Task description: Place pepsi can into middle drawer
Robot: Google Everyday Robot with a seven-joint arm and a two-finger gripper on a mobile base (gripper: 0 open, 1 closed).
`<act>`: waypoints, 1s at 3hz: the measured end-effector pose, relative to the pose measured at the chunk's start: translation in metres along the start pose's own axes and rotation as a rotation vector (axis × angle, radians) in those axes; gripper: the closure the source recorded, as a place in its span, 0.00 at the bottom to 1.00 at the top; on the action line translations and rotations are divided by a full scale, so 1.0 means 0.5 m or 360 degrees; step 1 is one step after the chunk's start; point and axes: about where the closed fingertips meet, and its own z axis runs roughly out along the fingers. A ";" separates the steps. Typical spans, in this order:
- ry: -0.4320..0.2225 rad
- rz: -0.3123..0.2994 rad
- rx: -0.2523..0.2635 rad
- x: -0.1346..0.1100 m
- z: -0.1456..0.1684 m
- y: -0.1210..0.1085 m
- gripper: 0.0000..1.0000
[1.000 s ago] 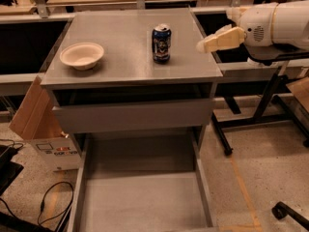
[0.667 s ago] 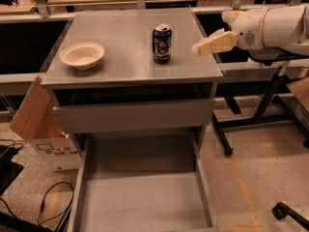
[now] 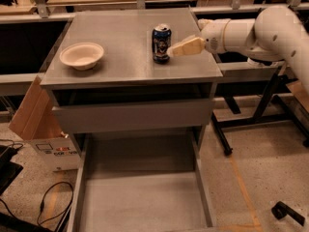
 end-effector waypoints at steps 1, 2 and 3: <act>-0.0046 0.0036 -0.0012 0.008 0.056 -0.010 0.00; -0.0105 0.0075 -0.0026 0.015 0.108 -0.015 0.00; -0.0164 0.0122 -0.0052 0.017 0.154 -0.010 0.18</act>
Offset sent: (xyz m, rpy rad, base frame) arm 0.0598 0.0483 -0.0316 0.1411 -0.0026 0.0068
